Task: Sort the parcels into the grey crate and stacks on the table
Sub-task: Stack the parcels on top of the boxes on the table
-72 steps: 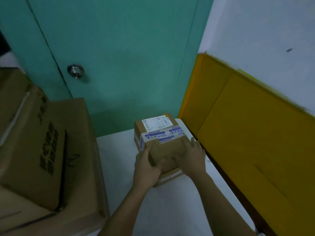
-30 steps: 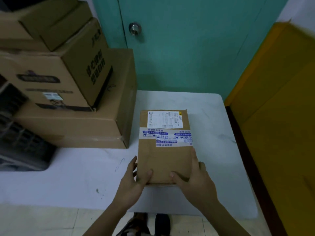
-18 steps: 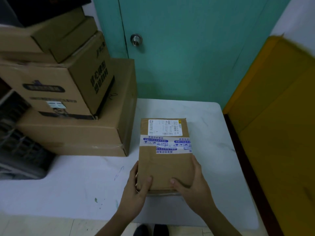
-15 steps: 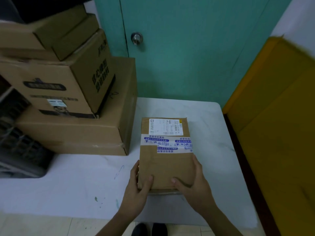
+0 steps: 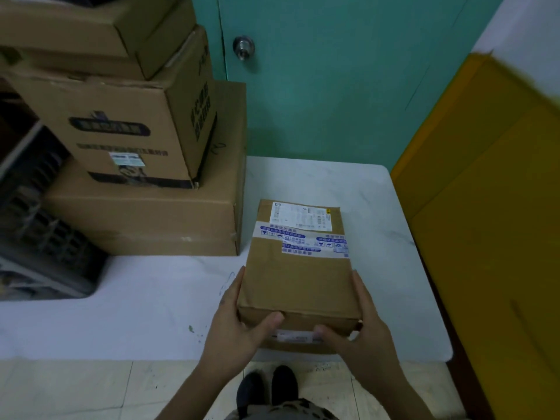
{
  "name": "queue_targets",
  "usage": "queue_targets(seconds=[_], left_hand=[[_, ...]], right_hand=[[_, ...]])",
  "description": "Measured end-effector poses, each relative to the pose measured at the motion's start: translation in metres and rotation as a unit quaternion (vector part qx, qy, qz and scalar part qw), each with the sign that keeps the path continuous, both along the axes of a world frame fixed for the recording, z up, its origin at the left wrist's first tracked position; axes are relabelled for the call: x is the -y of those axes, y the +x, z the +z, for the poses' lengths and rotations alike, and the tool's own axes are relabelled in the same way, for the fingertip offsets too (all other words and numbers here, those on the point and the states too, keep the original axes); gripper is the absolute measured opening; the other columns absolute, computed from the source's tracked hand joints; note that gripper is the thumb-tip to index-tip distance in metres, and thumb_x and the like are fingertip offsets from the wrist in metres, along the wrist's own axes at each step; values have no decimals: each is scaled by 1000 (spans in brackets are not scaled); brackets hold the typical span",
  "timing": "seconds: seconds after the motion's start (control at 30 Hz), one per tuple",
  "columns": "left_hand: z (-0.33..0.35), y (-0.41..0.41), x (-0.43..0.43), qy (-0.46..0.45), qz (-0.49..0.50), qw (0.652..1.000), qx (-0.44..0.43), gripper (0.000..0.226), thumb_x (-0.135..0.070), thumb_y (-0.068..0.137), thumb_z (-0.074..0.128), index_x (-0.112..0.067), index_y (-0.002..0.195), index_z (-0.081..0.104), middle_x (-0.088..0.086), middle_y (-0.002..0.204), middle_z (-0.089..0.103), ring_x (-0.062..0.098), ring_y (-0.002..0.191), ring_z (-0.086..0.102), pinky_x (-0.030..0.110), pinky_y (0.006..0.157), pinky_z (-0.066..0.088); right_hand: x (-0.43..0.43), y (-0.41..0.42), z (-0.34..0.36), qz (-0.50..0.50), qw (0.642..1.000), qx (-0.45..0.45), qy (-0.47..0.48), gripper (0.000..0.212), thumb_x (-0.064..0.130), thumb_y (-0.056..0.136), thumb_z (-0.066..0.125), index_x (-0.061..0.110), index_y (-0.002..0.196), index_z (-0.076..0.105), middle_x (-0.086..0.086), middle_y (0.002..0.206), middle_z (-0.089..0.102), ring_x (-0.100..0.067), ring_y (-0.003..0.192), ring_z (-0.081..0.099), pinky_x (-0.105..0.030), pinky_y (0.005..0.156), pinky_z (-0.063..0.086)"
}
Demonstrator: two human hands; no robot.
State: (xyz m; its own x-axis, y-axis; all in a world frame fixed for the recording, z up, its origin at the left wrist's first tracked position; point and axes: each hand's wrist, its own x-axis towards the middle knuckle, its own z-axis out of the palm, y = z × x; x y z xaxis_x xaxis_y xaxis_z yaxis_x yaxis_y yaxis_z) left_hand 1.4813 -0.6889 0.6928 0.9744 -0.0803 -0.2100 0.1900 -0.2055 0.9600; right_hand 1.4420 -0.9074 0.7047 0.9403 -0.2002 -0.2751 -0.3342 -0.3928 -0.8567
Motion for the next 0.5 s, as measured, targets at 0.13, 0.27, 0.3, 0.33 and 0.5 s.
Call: queue_targets(seconds=[0.13,0.27,0.3,0.33,0.5], left_hand=[[8,-3,-11,45,1,999,13,103,-92,42,66,-61,134,32,-32,121,47,-14,109,50,15,86,45],[11,-8,-19,38,3,999,30,106,-83,53,70,-46,146,35,-26,124,49,-13,110,51,23,92,50],[14,-10,-19,27,9,999,33,100,-80,58,72,-45,145,36,-25,126,52,-12,110,53,17,88,50],[17,-12,-20,12,13,999,32,96,-76,61,72,-45,144,37,-24,127,55,-12,109,55,12,83,49],[30,-12,-30,-11,2,1000,28,74,-66,57,66,-46,125,45,-23,118,63,-18,98,57,4,73,47]], right_hand=[[-12,-11,11,-69,997,26,7,104,31,69,86,49,146,18,33,112,45,4,94,55,-10,66,49],[-27,-17,21,-123,990,72,-3,82,49,58,75,36,133,45,21,107,58,5,91,55,-8,63,45],[-30,-19,23,-140,987,83,2,79,51,56,73,39,128,46,20,108,59,4,92,56,-9,68,45],[-33,-21,25,-156,983,97,5,78,54,54,73,42,125,45,21,109,58,0,93,58,-16,73,48],[-46,-25,24,-189,973,133,-15,87,60,51,71,41,132,45,9,114,59,-17,98,60,-33,82,53]])
